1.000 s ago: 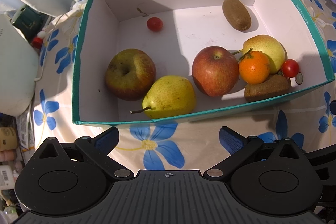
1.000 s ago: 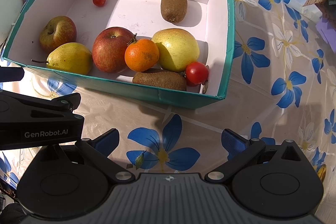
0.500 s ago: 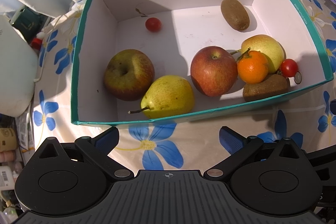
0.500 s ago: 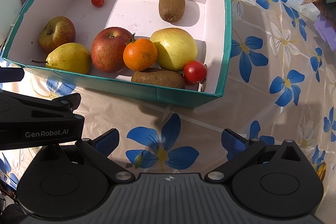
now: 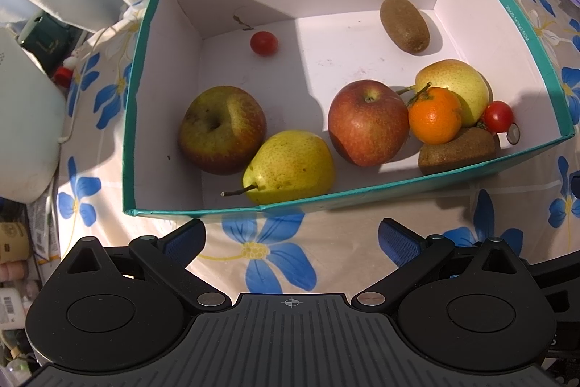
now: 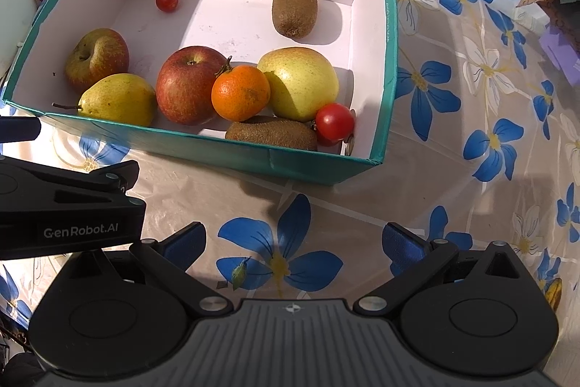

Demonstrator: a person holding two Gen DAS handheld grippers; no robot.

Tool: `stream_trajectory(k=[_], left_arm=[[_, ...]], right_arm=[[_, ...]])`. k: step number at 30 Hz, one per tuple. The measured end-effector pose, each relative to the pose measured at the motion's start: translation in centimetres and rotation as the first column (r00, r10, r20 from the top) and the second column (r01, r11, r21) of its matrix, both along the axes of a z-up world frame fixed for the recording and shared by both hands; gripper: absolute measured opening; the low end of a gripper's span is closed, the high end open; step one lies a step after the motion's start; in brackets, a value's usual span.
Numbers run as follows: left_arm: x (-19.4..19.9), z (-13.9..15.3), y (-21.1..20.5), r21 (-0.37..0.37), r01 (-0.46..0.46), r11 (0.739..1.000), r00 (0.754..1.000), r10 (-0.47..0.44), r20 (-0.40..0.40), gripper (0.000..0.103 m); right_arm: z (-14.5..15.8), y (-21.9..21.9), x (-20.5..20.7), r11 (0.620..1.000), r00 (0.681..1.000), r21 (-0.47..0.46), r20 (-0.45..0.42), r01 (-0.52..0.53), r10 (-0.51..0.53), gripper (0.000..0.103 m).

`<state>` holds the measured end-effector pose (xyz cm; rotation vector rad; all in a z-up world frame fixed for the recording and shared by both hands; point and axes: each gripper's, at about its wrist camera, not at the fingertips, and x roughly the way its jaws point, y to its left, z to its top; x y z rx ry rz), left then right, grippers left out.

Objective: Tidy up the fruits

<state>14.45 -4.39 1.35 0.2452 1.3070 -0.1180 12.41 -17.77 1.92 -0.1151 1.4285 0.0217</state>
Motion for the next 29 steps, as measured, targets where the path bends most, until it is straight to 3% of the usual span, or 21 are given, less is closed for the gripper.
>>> stream_trajectory(k=[29], left_arm=[[-0.5, 0.39, -0.2, -0.002, 0.031, 1.0, 0.999, -0.031, 0.027, 0.103]], right_arm=[[0.59, -0.12, -0.56, 1.0, 1.0, -0.007, 0.01, 0.006, -0.006, 0.103]])
